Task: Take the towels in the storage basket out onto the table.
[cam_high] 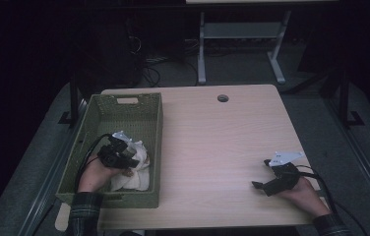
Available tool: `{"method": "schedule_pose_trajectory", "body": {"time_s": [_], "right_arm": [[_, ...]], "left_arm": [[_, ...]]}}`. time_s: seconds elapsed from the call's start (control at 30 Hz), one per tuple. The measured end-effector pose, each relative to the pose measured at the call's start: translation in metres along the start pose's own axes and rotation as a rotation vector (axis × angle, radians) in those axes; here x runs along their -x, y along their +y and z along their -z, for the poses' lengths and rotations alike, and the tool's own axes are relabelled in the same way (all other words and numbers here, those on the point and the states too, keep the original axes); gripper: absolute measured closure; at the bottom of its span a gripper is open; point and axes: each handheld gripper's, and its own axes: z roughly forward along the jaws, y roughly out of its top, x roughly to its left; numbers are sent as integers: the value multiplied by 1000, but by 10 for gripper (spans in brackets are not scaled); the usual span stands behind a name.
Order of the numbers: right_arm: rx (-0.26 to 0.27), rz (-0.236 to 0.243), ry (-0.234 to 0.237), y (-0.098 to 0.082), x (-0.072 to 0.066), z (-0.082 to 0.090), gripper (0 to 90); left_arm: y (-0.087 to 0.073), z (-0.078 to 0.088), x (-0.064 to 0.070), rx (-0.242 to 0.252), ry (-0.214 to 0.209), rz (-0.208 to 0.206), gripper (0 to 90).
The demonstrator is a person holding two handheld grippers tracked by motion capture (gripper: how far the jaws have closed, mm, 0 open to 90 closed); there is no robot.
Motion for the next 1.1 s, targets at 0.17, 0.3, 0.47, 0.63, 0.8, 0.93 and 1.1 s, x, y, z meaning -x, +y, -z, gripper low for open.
{"method": "schedule_pose_trajectory", "body": {"time_s": [0.17,0.3,0.47,0.63,0.8,0.93,1.1], "right_arm": [[0,0,0,0,0,0,24],[0,1,0,0,0,0,24],[1,1,0,0,0,0,24],[0,0,0,0,0,0,24],[0,0,0,0,0,0,24],[0,0,0,0,0,0,24],[1,1,0,0,0,0,24]], "left_arm": [[1,5,1,65,-8,-13,743],[2,10,3,111,-10,-20,744],[3,21,4,187,-9,-8,748],[5,29,4,231,-14,-12,749],[9,35,6,266,-15,-11,749],[14,45,9,301,-8,-15,751],[19,54,14,341,-8,-21,751]]}}
